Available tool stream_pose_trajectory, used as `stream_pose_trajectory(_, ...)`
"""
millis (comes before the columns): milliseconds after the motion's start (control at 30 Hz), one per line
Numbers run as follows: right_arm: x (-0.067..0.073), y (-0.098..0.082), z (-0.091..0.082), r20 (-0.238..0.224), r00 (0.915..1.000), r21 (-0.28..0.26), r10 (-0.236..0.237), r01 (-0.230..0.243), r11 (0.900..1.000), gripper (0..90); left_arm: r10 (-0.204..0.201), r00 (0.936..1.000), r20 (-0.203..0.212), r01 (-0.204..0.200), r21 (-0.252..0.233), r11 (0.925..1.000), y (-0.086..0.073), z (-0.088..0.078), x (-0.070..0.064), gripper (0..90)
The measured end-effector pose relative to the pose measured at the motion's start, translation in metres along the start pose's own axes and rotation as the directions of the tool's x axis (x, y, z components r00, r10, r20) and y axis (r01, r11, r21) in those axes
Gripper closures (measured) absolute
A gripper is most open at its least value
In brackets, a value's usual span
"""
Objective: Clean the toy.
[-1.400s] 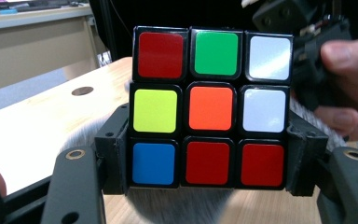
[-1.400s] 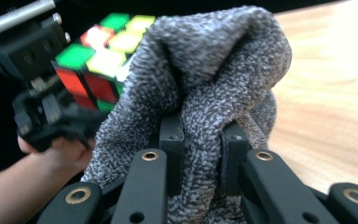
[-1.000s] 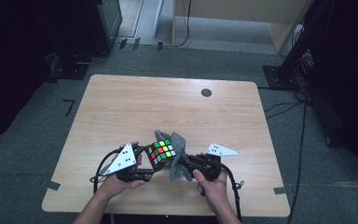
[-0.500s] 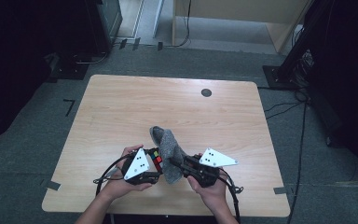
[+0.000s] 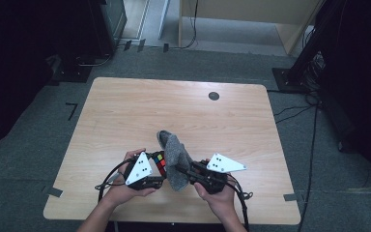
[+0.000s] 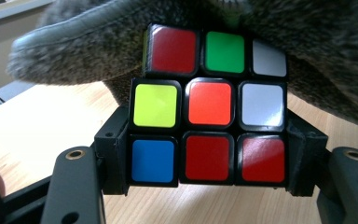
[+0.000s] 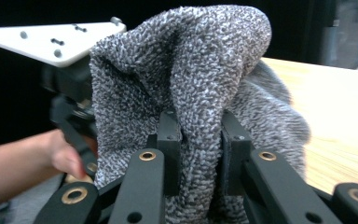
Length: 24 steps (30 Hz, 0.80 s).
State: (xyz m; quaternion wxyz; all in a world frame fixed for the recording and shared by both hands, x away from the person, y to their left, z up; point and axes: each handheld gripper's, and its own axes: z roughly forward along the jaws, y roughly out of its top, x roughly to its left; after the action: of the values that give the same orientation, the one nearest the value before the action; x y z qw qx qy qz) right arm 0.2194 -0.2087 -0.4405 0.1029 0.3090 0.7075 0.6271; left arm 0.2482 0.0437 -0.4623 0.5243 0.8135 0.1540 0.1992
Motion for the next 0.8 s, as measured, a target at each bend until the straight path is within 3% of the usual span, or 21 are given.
stream_pose_trajectory(67, 0.000, 0.001, 0.000, 0.026, 0.9996, 0.000, -0.004, 0.004, 1.000, 76.5, -0.002, 0.9998, 0.018, 0.002, -0.011, 0.9999, 0.000, -0.001, -0.001, 33.6)
stream_pose_trajectory(167, -0.002, 0.002, -0.002, 0.007, 0.9994, -0.019, 0.035, -0.034, 0.999, 76.8, 0.017, 0.9997, 0.016, -0.017, 0.000, 0.9999, 0.000, 0.001, -0.003, 33.6)
stream_pose_trajectory(267, -0.002, 0.001, -0.001, 0.011, 0.9993, -0.007, 0.035, -0.035, 0.999, 76.9, 0.027, 0.9989, 0.039, -0.026, -0.022, 0.9994, 0.002, -0.001, -0.005, 33.7)
stream_pose_trajectory(333, -0.007, 0.000, -0.002, 0.009, 0.9973, -0.015, 0.073, -0.073, 0.997, 77.1, 0.017, 0.9986, 0.049, -0.015, -0.043, 0.9989, 0.003, -0.003, -0.004, 33.6)
stream_pose_trajectory(467, -0.016, -0.003, -0.004, 0.055, 0.9927, 0.002, 0.108, -0.108, 0.994, 77.3, 0.011, 0.9989, 0.046, -0.009, -0.046, 0.9989, 0.002, -0.004, -0.003, 33.7)
stream_pose_trajectory(533, -0.010, -0.001, -0.003, 0.032, 0.9949, -0.006, 0.096, -0.095, 0.995, 77.1, 0.024, 0.9994, 0.027, -0.023, -0.018, 0.9996, 0.002, -0.001, -0.004, 33.7)
stream_pose_trajectory(600, 0.002, 0.004, -0.001, -0.006, 0.9986, -0.009, 0.052, -0.052, 0.999, 77.0, 0.045, 0.9989, 0.012, -0.045, 0.008, 0.9990, 0.001, 0.002, -0.006, 33.7)
stream_pose_trajectory(667, 0.008, 0.006, 0.002, -0.006, 0.9998, 0.002, 0.019, -0.019, 1.000, 77.1, 0.041, 0.9987, 0.030, -0.040, -0.013, 0.9991, 0.002, 0.001, -0.007, 33.7)
stream_pose_trajectory(700, 0.007, 0.006, 0.002, 0.000, 0.9998, 0.002, 0.022, -0.022, 1.000, 76.7, 0.041, 0.9988, 0.028, -0.041, -0.018, 0.9990, 0.003, 0.000, -0.007, 33.7)
stream_pose_trajectory(767, -0.002, 0.003, 0.000, -0.016, 0.9966, -0.022, 0.081, -0.081, 0.996, 77.3, 0.046, 0.9986, 0.026, -0.045, -0.016, 0.9988, 0.003, -0.001, -0.007, 33.7)
stream_pose_trajectory(800, -0.005, 0.001, 0.000, 0.042, 0.9965, -0.003, 0.072, -0.072, 0.997, 77.6, 0.029, 0.9985, 0.047, -0.028, -0.036, 0.9990, 0.003, -0.003, -0.005, 33.7)
